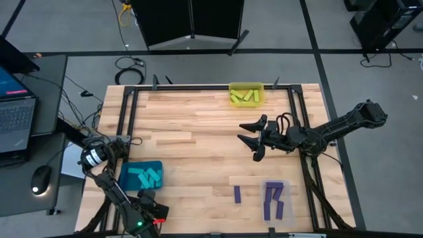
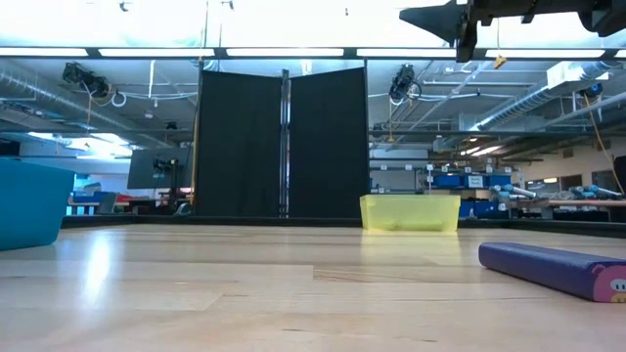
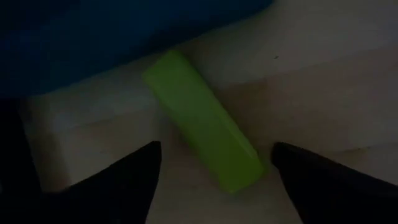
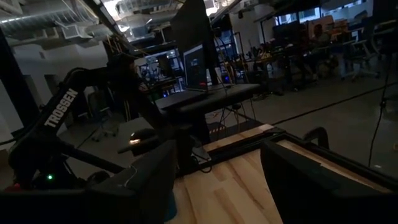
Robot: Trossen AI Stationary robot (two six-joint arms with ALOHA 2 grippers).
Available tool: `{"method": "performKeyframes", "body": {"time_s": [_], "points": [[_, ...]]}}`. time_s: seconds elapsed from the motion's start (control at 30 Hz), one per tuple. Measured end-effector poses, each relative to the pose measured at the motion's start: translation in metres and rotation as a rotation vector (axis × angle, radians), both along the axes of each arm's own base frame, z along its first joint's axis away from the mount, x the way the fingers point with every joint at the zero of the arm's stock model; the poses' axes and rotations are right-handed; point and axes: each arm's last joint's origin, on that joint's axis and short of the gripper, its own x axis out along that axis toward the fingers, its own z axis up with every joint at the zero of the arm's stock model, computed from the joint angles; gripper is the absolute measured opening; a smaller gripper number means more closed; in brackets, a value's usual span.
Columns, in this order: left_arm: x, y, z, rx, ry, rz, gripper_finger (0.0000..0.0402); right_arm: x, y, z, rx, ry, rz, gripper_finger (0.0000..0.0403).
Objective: Sort blocks
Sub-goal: Put the green block into the yellow bin
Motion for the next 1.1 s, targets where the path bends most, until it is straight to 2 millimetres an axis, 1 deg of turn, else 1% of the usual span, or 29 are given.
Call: {"method": "performKeyframes", "body": {"time_s": [0.07,0.17,0.33,0.6,1.1], "points": [[0.001,0.001,0.0,0.001,-0.002,0.007,0.0334,0.0,0.0,0.0,-0.001,0.001,-0.002,0.0242],[0.004,0.004,0.0,0.004,0.002,0.025,0.0338,0.0,0.0,0.0,-0.002,0.001,-0.002,0.0242],[0.009,0.008,-0.001,-0.017,0.014,0.064,0.0326,0.0,0.0,0.0,-0.007,0.004,-0.003,0.0242],[0.011,0.009,-0.001,-0.033,0.027,0.095,0.0301,0.0,0.0,-0.001,-0.041,0.019,-0.006,0.0242],[0.009,0.015,-0.012,-0.045,0.019,0.107,0.0297,0.0,0.001,-0.001,-0.053,0.024,0.033,0.0242]]}}
